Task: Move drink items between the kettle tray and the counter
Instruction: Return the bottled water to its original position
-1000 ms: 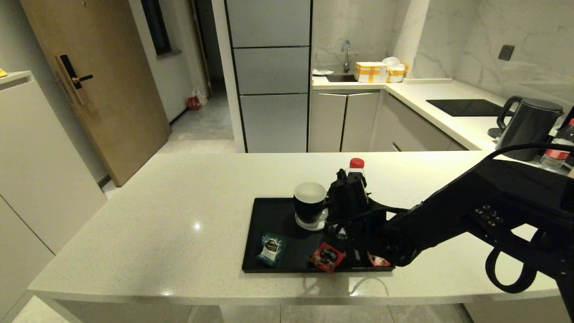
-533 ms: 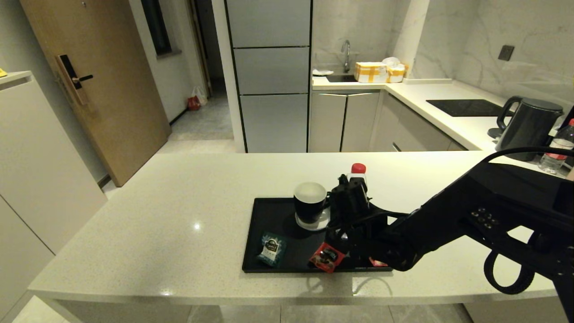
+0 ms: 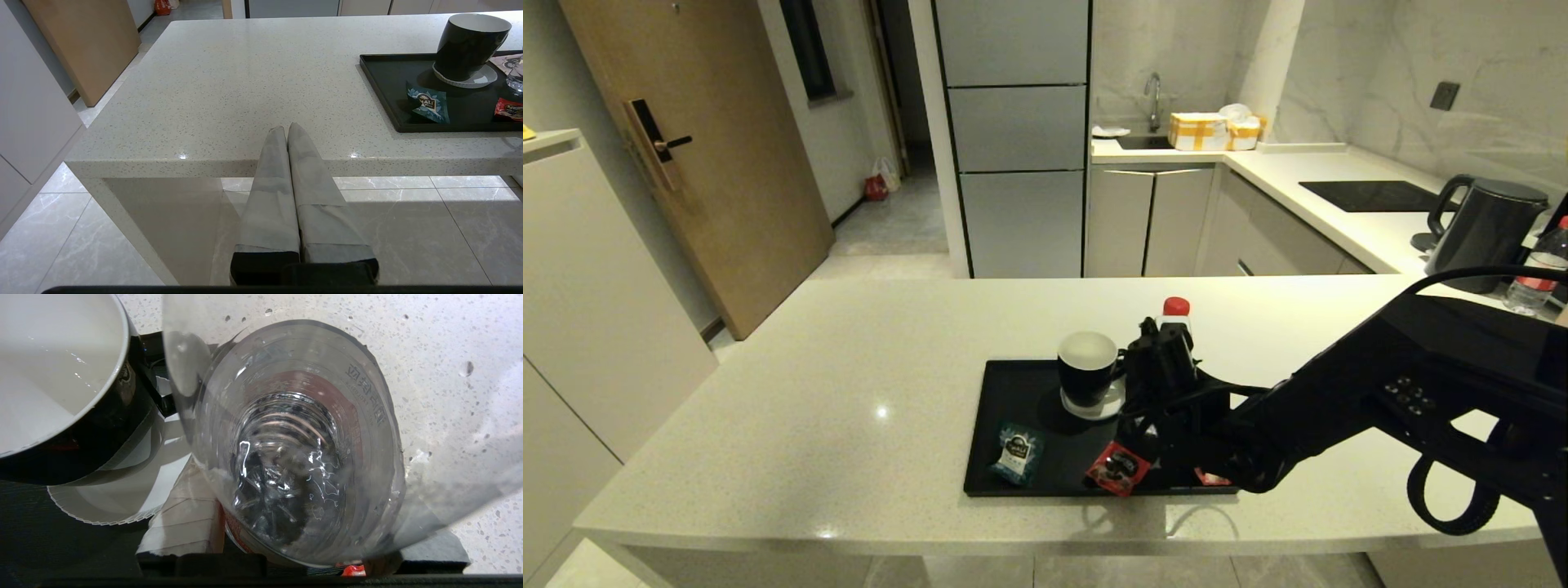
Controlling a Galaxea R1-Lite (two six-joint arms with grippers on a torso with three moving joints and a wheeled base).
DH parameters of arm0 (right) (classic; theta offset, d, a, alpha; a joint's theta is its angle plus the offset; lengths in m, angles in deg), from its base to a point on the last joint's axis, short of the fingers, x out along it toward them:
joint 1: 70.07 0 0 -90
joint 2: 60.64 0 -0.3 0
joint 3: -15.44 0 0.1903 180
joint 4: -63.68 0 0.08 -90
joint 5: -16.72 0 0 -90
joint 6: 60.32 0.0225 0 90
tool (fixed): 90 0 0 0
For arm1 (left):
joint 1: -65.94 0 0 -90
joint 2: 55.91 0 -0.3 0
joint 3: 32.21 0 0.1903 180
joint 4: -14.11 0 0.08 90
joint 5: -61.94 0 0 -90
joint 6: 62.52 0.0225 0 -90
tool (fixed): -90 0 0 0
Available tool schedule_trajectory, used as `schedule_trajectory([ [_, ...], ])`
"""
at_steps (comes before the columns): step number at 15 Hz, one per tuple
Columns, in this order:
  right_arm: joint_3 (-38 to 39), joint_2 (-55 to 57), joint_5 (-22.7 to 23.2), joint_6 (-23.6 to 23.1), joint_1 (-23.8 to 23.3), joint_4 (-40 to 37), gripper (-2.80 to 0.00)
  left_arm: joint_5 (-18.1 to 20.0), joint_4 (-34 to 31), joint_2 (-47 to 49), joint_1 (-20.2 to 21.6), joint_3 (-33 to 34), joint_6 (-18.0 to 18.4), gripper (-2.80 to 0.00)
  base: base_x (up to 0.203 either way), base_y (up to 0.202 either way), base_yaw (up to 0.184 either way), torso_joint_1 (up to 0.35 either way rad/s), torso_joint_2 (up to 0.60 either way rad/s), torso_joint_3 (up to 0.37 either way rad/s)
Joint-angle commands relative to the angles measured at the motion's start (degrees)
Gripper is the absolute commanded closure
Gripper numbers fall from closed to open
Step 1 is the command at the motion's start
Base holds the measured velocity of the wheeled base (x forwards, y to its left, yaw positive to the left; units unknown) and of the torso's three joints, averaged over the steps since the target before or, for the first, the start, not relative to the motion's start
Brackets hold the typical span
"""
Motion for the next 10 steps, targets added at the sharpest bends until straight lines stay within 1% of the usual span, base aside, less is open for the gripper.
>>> schedule_trajectory([
  [1, -0.2, -0.1, -0.2, 0.1, 0.1, 0.1, 0.0, 0.0, 0.0, 0.1, 0.1, 0.0, 0.0, 0.0, 0.0, 0.0, 0.0, 0.0, 0.0, 0.0],
  [3, 0.1, -0.2, -0.2, -0.3, 0.1, -0.1, 0.0, 0.0, 0.0, 0.1, 0.1, 0.0, 0.0, 0.0, 0.0, 0.0, 0.0, 0.0, 0.0, 0.0],
  [4, 0.2, -0.1, -0.2, -0.4, 0.1, -0.7, -2.8, 0.0, 0.0, 0.1, 0.1, 0.0, 0.0, 0.0, 0.0, 0.0, 0.0, 0.0, 0.0, 0.0],
  [10, 0.1, -0.4, -0.1, -0.3, 0.1, -0.9, -2.8, 0.0, 0.0, 0.1, 0.1, 0.0, 0.0, 0.0, 0.0, 0.0, 0.0, 0.0, 0.0, 0.0],
])
